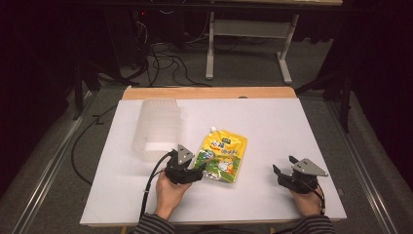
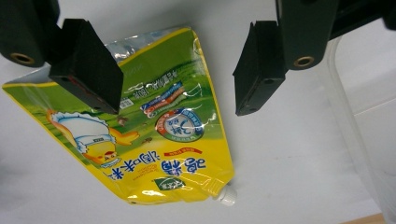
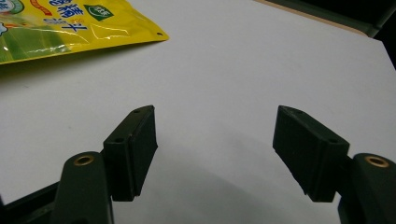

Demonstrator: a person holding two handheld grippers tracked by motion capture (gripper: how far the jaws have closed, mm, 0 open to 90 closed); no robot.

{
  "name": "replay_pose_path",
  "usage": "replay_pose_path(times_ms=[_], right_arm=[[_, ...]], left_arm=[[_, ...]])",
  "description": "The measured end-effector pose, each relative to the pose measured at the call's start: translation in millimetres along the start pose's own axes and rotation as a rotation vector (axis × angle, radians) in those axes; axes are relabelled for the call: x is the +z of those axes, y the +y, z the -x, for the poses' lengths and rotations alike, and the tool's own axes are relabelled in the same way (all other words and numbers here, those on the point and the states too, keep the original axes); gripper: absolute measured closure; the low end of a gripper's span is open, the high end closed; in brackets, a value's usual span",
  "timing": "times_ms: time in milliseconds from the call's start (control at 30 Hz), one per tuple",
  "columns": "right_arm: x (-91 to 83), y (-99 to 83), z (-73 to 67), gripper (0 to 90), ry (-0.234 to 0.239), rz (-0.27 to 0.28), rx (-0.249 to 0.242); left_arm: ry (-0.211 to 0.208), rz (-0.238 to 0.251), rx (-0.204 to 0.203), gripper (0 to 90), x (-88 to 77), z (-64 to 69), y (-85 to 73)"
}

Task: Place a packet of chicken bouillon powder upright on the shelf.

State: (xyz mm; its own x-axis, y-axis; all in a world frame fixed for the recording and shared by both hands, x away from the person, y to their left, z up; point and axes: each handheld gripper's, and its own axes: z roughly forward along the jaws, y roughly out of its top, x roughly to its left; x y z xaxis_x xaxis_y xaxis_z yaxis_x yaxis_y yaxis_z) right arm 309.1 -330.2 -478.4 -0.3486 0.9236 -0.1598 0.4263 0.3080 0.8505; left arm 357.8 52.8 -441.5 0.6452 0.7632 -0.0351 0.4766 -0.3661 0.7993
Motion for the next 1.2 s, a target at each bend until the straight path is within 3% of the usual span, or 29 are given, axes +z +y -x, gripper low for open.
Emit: replay_pose_path(times_ms=[100, 500, 567, 800, 933, 1033, 1200], right_arm=[[0.0, 0.0, -0.1, 31.0, 0.001, -0.001, 0.0], [-0.1, -0.1, 0.1, 30.9, 0.004, 0.0, -0.002], [0.1, -0.1, 0.2, 30.9, 0.005, 0.004, -0.009], [0.2, -0.1, -0.2, 30.9, 0.003, 0.002, -0.008], [0.4, 0.0, -0.5, 31.0, 0.003, -0.001, -0.002], [0.6, 0.1, -0.6, 31.1, -0.001, -0.004, -0.002], [0.5, 0.1, -0.6, 31.1, 0.0, -0.002, -0.006]], left_arm=[[0.032, -0.013, -0.005, 31.1, 4.1, -1.1, 5.3], [0.024, -0.078, -0.034, 28.8, 23.6, -3.1, 24.2], [0.014, -0.083, -0.065, 27.7, 26.9, -6.8, 27.2], [-0.001, -0.111, -0.09, 26.9, 37.8, -14.6, 36.9], [-0.024, -0.151, -0.11, 25.7, 47.6, -18.1, 40.6], [-0.038, -0.206, -0.088, 23.9, 57.0, -16.1, 45.2], [-0.057, -0.208, -0.112, 23.7, 67.9, -16.0, 53.2]])
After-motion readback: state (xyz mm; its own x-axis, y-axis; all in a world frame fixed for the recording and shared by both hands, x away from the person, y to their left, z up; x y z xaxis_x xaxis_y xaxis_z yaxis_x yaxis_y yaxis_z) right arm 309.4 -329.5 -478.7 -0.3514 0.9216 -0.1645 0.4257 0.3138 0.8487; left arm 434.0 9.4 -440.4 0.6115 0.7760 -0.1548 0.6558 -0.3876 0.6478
